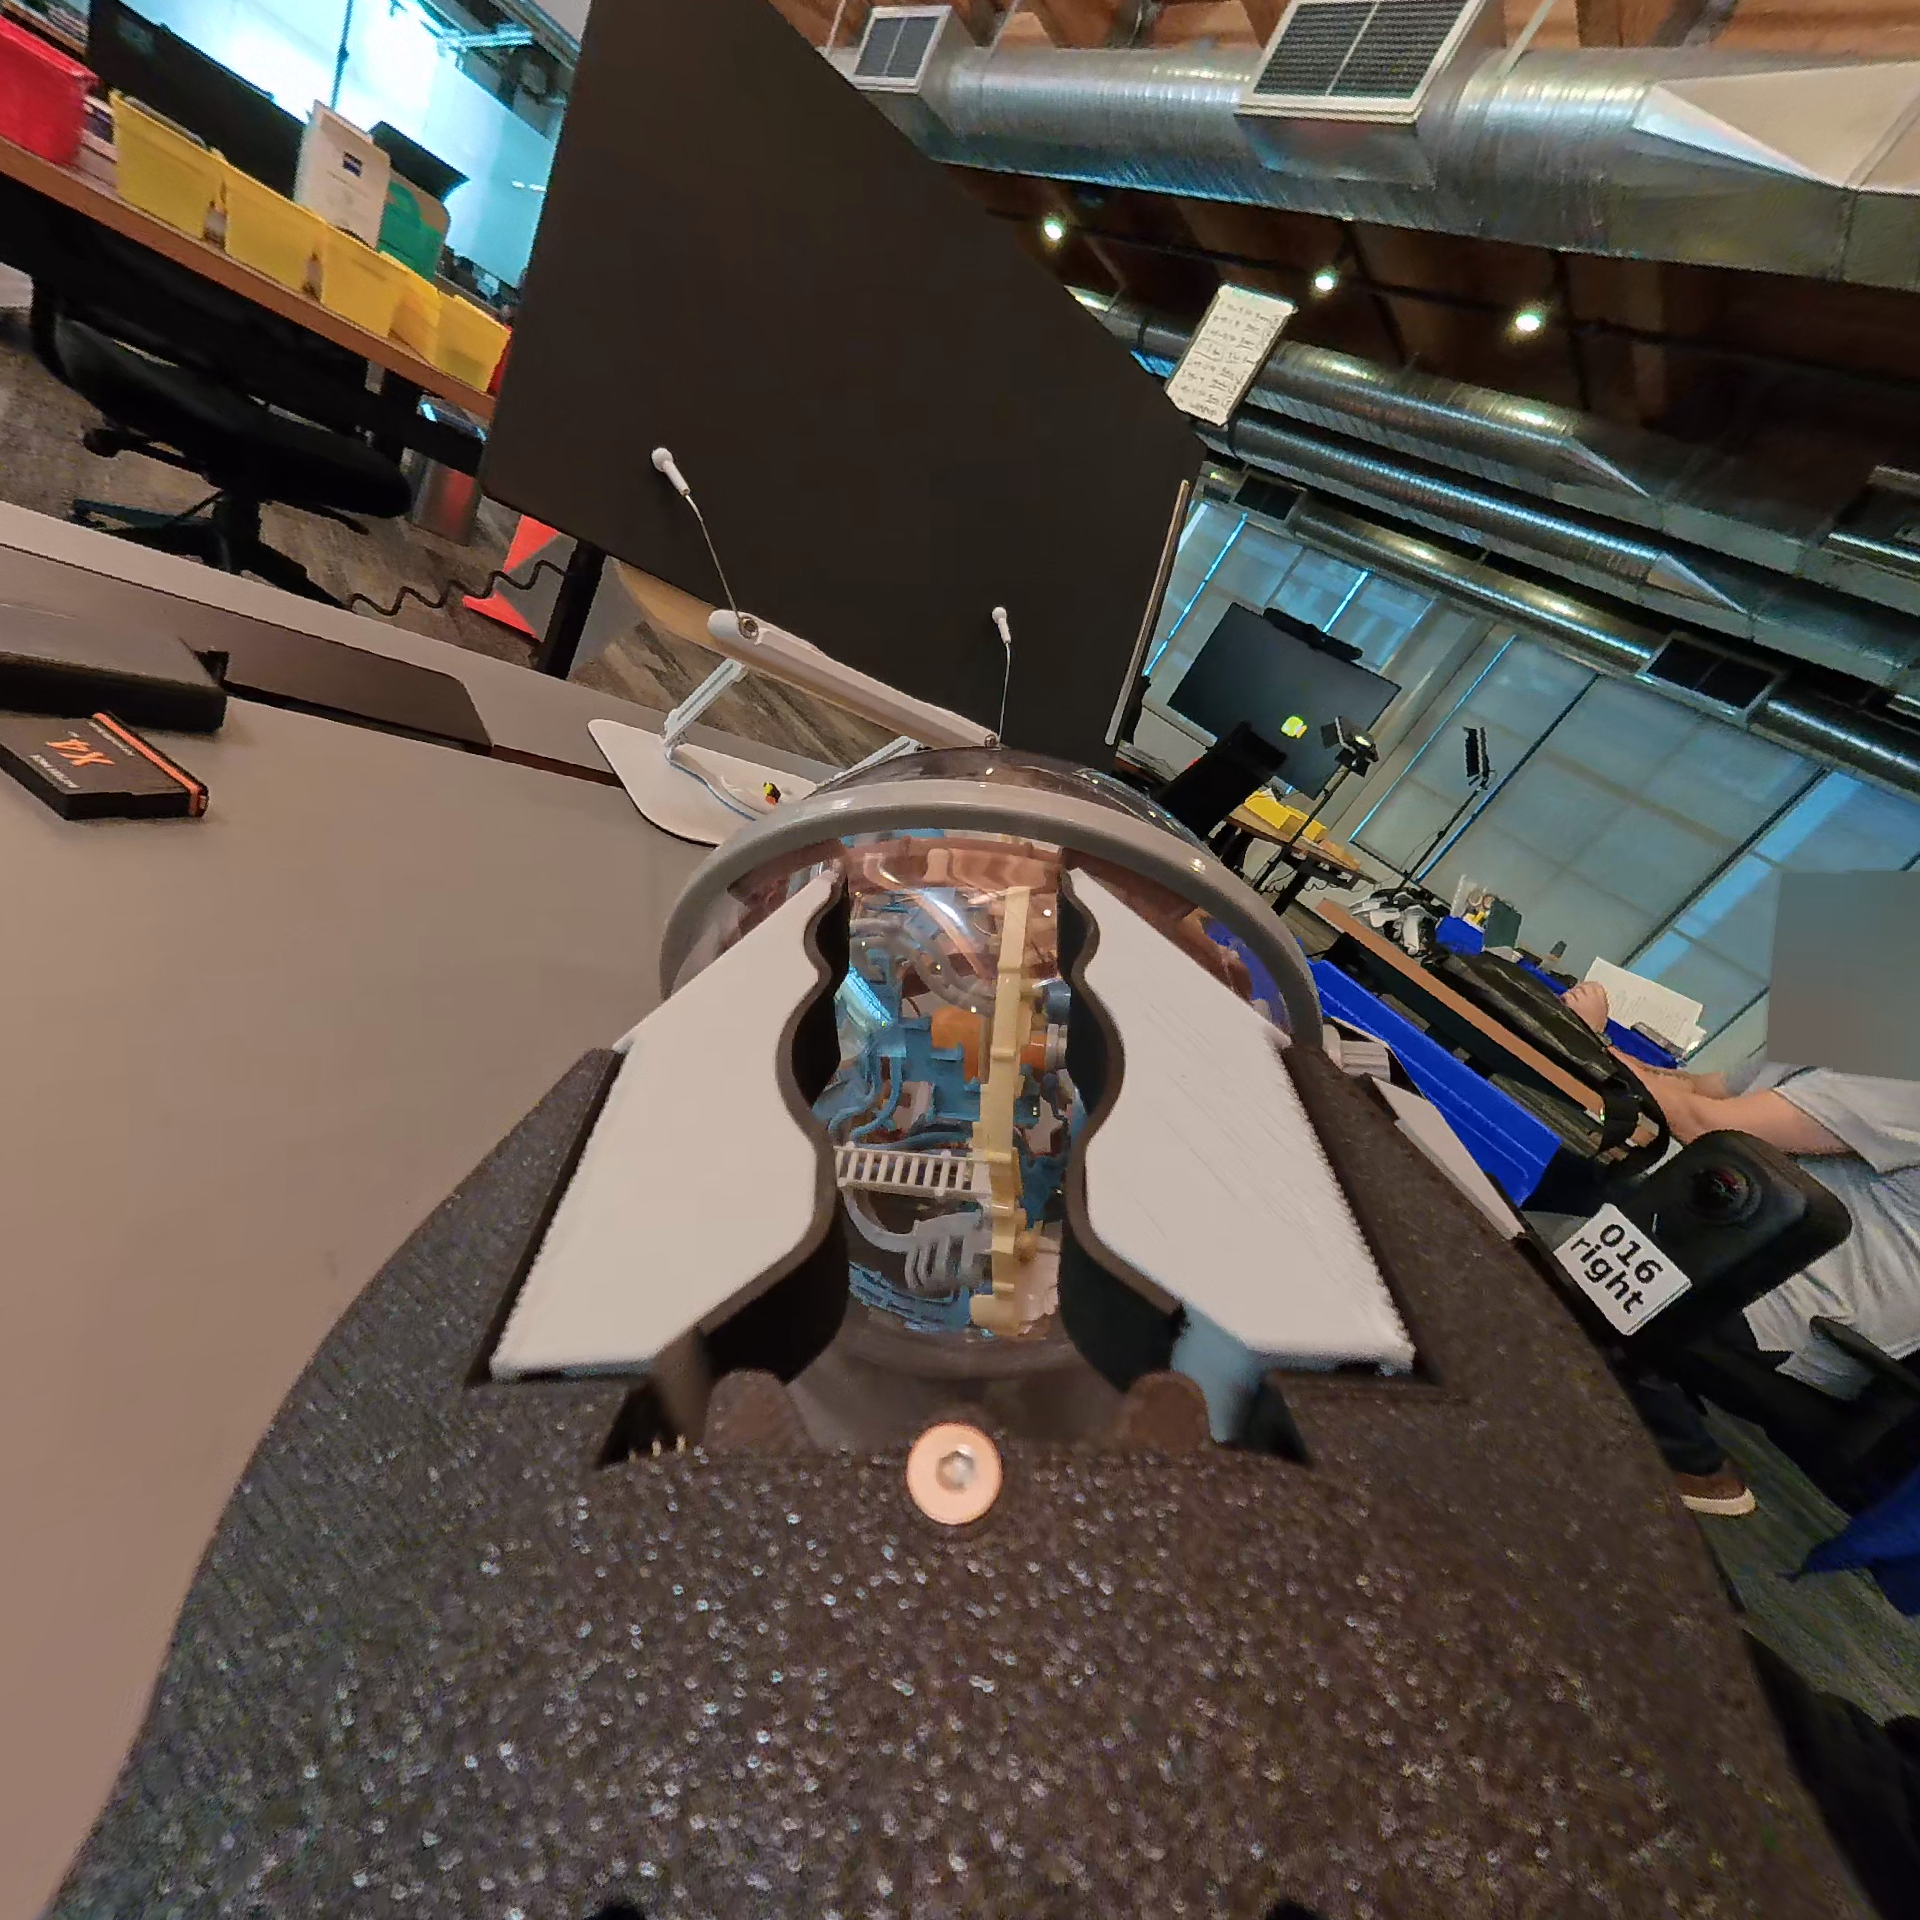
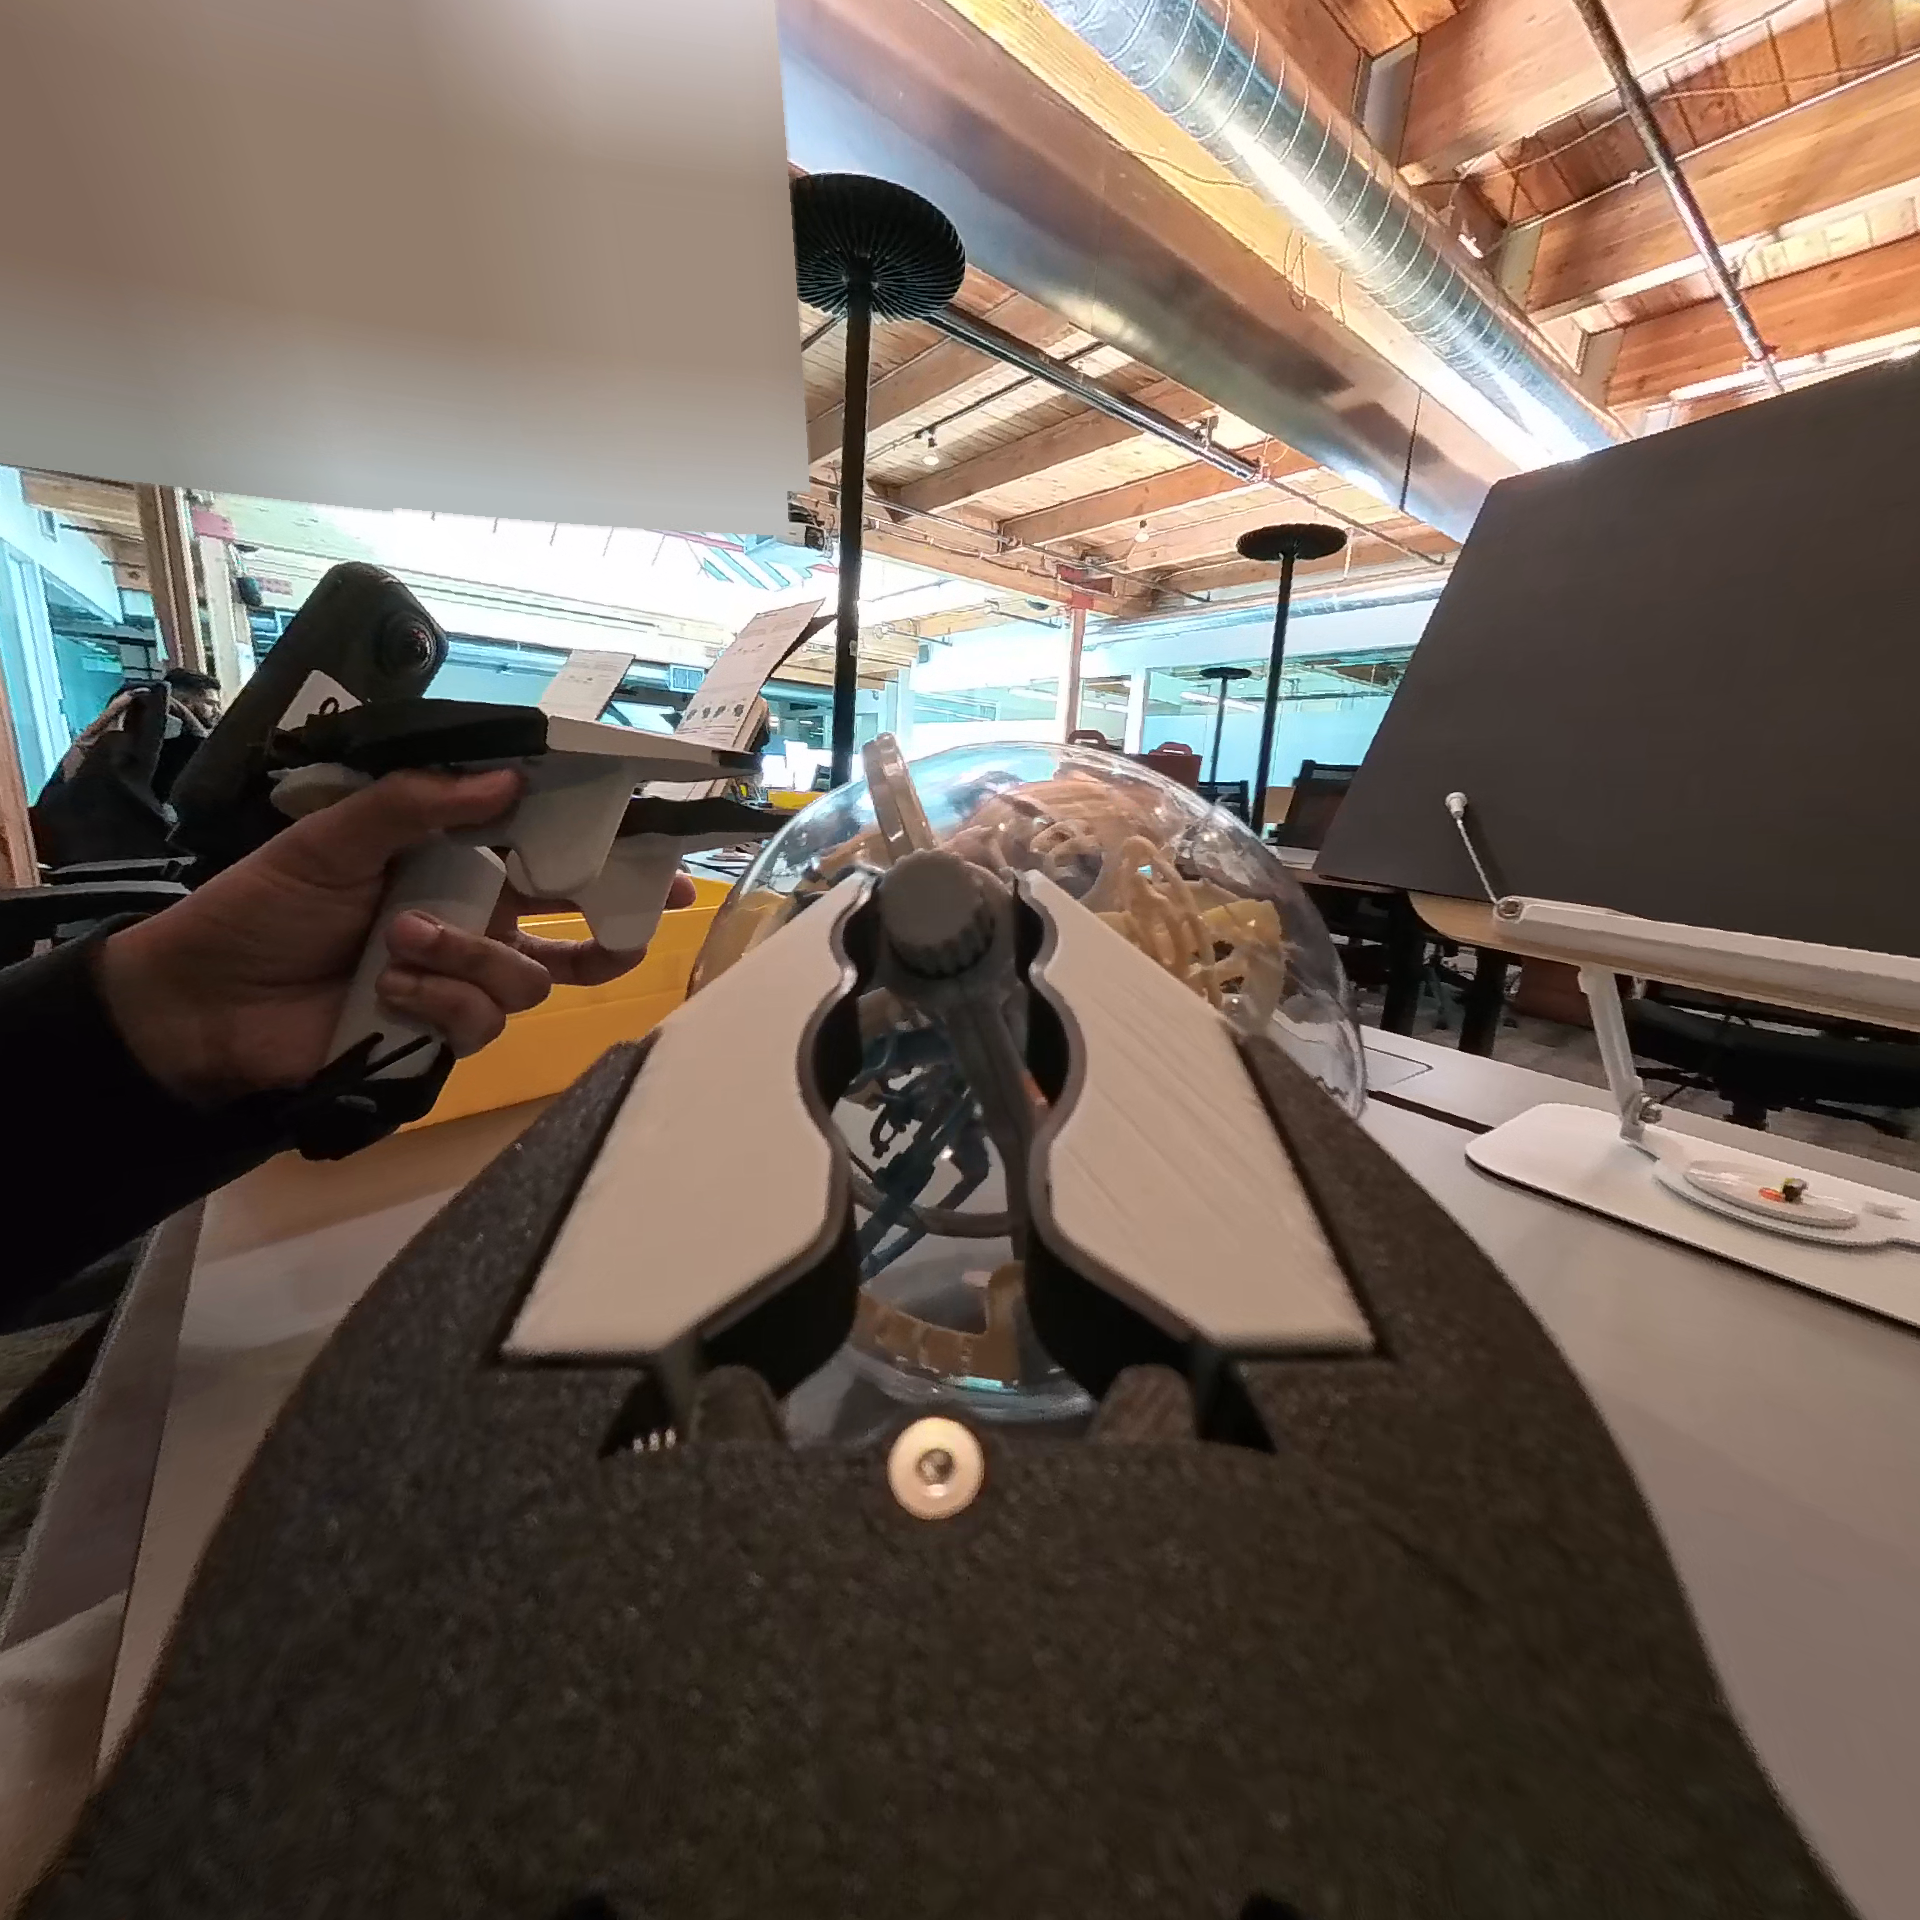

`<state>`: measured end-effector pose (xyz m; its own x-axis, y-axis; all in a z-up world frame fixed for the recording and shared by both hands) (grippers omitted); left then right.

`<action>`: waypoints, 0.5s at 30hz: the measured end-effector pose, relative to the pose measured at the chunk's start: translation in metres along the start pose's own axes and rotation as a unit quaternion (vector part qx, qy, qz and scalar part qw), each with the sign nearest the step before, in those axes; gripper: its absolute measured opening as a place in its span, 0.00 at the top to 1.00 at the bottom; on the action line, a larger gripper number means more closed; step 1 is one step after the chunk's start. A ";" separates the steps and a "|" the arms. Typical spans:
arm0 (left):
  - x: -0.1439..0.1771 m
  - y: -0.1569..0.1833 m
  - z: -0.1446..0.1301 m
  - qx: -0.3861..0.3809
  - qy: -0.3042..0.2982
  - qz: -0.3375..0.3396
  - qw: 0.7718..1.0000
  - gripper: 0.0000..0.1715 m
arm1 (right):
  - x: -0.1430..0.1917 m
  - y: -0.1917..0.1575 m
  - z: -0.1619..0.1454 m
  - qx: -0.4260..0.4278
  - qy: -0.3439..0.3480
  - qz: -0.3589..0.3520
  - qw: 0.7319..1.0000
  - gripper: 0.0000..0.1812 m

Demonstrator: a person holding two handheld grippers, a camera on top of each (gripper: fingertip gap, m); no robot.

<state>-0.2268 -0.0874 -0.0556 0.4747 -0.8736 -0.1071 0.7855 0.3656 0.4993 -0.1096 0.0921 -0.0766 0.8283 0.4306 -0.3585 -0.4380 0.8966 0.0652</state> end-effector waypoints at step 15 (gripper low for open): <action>-0.002 0.000 -0.003 0.002 -0.007 -0.002 1.000 0.79 | 0.003 0.009 0.001 -0.021 0.008 -0.021 1.000 0.90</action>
<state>-0.2264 -0.0851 -0.0578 0.4657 -0.8797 -0.0965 0.7854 0.3606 0.5031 -0.1110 0.1010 -0.0765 0.8404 0.3906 -0.3757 -0.4175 0.9086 0.0105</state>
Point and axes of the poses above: each gripper's, where its closed fingertips meet, x back along the fingers, z out of its top, y = z × x across the jaws, the point moved 5 cm from there along x, back along the fingers, and after that the axes turned 1 degree about z, right-handed, at the moved point
